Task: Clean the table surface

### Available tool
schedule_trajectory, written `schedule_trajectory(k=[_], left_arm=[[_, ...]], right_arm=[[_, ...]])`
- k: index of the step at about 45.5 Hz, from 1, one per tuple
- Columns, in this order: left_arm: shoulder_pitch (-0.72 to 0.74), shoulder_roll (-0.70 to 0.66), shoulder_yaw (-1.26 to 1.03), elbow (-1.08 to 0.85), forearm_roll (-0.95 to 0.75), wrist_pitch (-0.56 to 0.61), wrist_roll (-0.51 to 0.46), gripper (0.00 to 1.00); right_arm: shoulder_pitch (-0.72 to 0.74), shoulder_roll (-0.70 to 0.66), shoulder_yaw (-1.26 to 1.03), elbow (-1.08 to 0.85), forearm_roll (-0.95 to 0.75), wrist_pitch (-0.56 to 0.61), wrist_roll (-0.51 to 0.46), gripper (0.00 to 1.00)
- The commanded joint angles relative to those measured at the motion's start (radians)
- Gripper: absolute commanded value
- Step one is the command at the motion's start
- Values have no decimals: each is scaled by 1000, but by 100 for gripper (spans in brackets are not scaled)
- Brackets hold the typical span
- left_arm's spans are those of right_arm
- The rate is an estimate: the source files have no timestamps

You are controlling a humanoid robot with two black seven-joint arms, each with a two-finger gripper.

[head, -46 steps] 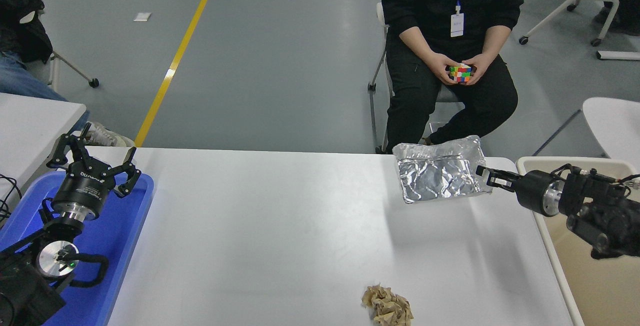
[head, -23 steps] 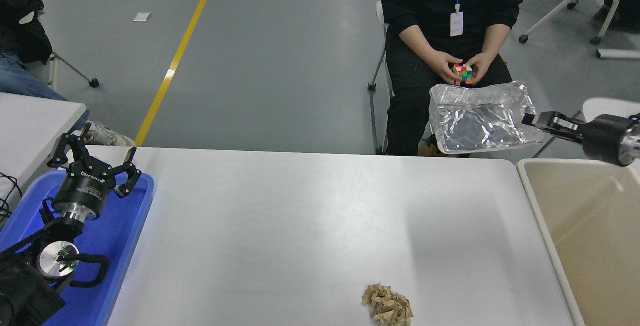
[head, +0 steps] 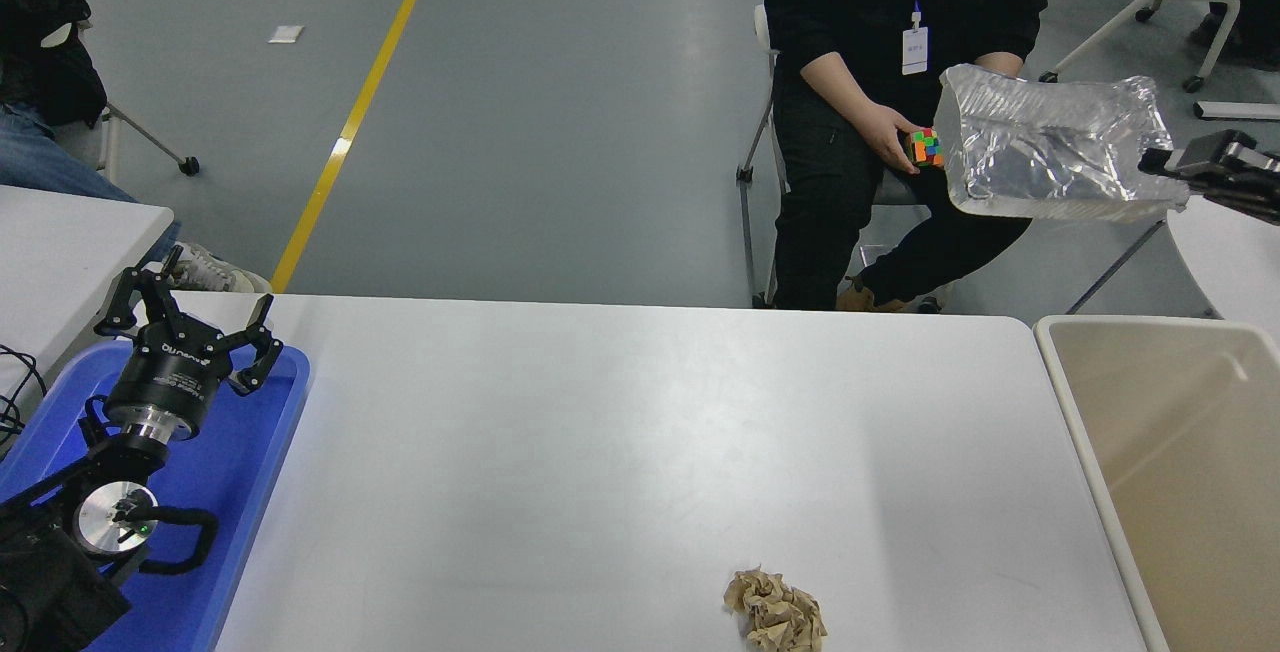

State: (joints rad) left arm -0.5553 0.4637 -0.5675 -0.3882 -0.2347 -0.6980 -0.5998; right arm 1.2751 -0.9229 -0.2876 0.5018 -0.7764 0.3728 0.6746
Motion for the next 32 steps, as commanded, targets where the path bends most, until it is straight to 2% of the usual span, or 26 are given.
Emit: schedule_trajectory(k=[1, 11, 23, 32], left_arm=[[0, 1, 0, 0, 0, 0, 0, 100], [0, 0, 0, 0, 0, 0, 0, 100], [0, 0, 0, 0, 0, 0, 0, 100], [0, 0, 0, 0, 0, 0, 0, 100]], right_arm=[[-98, 44, -10, -215, 65, 11, -10, 0], [-246, 156, -5, -457, 141, 11, -70, 0], [-364, 208, 8, -539, 223, -6, -242, 0], [-460, 228, 8, -556, 301, -40, -314, 0]])
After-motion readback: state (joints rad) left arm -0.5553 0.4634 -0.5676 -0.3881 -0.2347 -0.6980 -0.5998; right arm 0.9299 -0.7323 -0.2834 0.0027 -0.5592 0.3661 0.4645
